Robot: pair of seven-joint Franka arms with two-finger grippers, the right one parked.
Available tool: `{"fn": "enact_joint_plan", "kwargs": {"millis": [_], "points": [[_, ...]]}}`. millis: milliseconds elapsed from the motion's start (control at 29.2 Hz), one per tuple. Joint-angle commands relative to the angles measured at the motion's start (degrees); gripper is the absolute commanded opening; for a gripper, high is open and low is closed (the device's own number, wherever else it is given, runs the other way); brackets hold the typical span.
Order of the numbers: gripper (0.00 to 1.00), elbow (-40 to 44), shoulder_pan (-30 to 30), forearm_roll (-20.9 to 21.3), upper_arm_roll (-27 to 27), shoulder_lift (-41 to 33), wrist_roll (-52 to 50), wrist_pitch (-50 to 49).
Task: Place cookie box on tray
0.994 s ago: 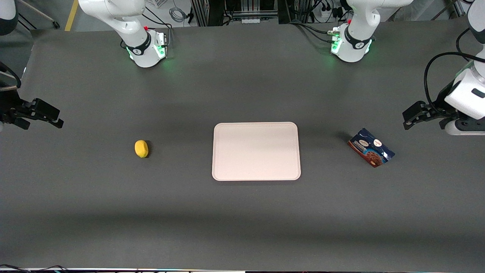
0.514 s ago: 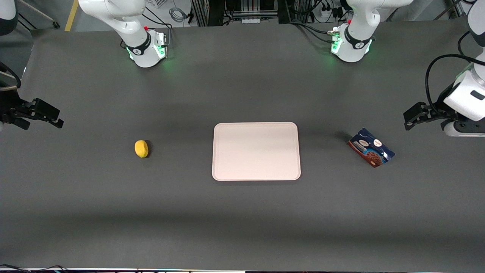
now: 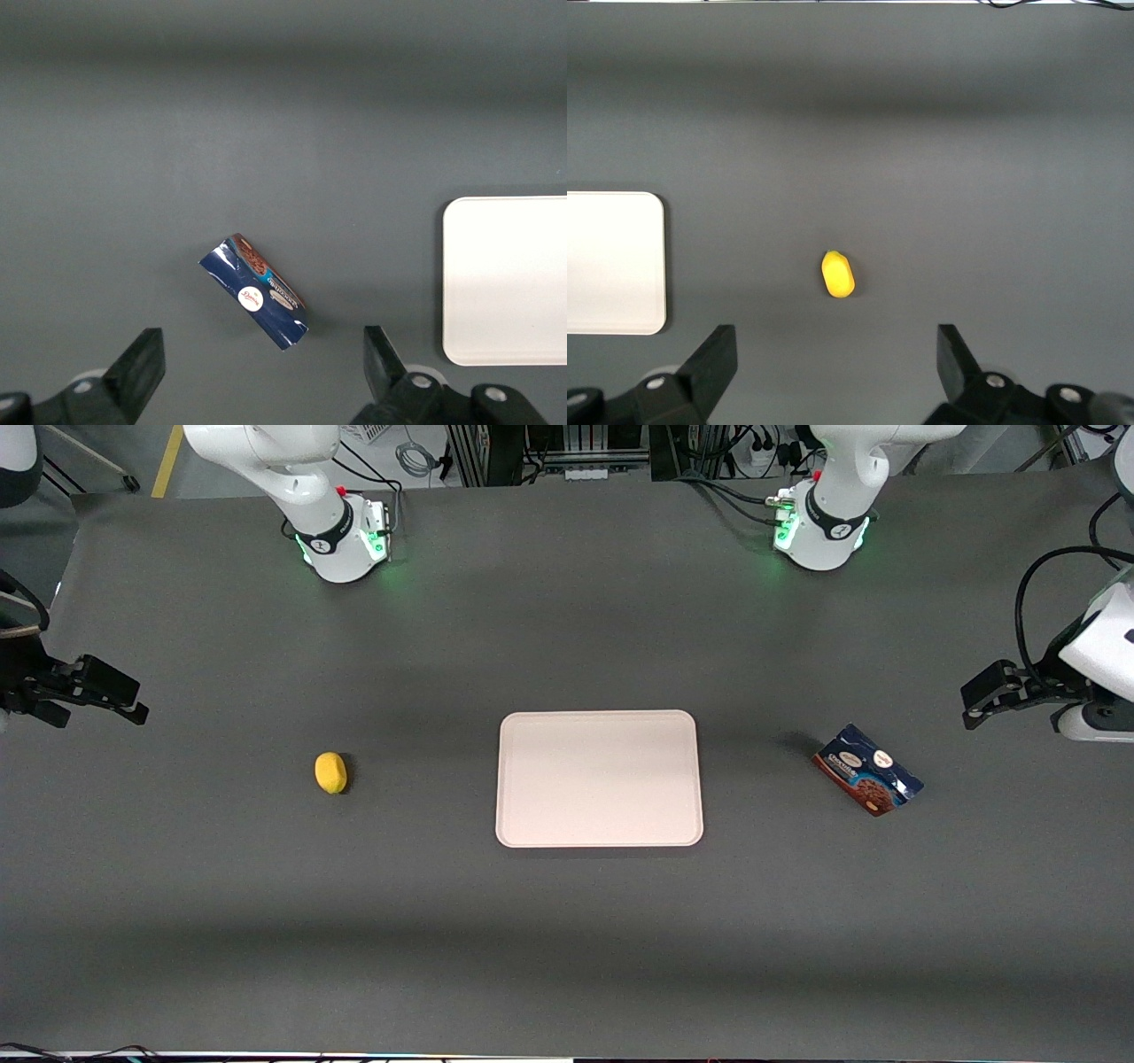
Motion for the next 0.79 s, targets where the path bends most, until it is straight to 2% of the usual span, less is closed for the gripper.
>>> {"fn": "enact_joint_plan", "kwargs": {"millis": [0, 171, 308, 583, 754], "points": [[1.00, 1.6, 0.0, 0.1, 0.1, 0.6, 0.3, -1.7], [1.00, 1.3, 0.0, -1.2, 0.0, 0.6, -0.8, -2.4], [1.00, 1.1, 0.0, -4.8, 0.1, 0.7, -10.7, -3.6], [1.00, -2.2, 0.2, -5.8, 0.2, 0.6, -30.2, -2.7], [1.00, -5.8, 0.3, -5.3, 2.7, 0.6, -31.2, -0.5]]}}
